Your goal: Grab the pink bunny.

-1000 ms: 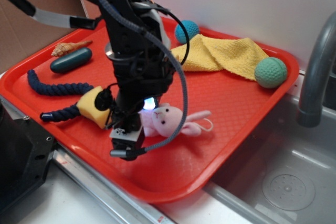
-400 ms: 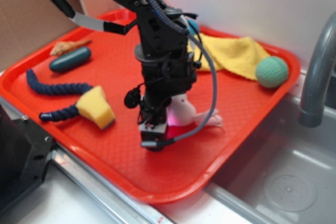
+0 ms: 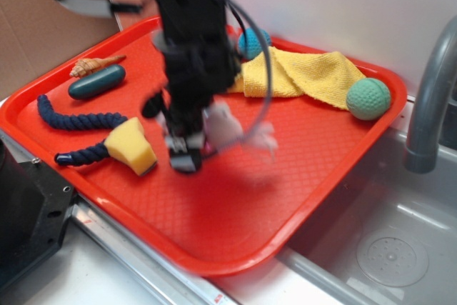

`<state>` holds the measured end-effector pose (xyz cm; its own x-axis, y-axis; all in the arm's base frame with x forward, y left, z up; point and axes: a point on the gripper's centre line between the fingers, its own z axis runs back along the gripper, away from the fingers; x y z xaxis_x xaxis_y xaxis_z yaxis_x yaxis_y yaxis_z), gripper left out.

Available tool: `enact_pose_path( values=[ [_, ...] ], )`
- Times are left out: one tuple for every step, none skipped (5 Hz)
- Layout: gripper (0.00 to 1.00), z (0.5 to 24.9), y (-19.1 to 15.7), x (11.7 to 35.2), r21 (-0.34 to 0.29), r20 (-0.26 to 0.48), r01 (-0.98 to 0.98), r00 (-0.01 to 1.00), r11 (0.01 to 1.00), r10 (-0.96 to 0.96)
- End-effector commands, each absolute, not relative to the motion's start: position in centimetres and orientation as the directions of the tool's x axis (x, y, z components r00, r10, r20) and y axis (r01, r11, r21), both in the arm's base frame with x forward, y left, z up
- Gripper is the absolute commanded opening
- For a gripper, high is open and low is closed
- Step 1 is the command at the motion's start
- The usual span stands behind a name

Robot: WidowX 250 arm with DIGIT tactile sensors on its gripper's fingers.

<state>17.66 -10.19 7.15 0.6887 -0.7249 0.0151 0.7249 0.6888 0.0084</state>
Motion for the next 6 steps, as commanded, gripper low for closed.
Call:
enact_pose_path(
  values=[
    [0.00, 16.4, -5.1, 13.7, 0.077, 0.122, 0.315, 0.939, 0.946, -0.322],
    [0.00, 18.5, -5.2, 14.8, 0.045, 0.149, 0.070, 0.986, 0.997, -0.076],
    [0.00, 20.2, -5.1, 15.8, 0.040, 0.135, -0.009, 0.991, 0.999, 0.003],
    [0.00, 21.5, -4.4, 16.3, -0.006, 0.138, -0.061, 0.989, 0.998, 0.061],
    [0.00, 22.7, -4.0, 16.6, -0.046, 0.148, -0.104, 0.983, 0.994, 0.110],
    [0.00, 23.4, -3.5, 16.9, -0.068, 0.126, -0.163, 0.977, 0.984, 0.171]
  ],
)
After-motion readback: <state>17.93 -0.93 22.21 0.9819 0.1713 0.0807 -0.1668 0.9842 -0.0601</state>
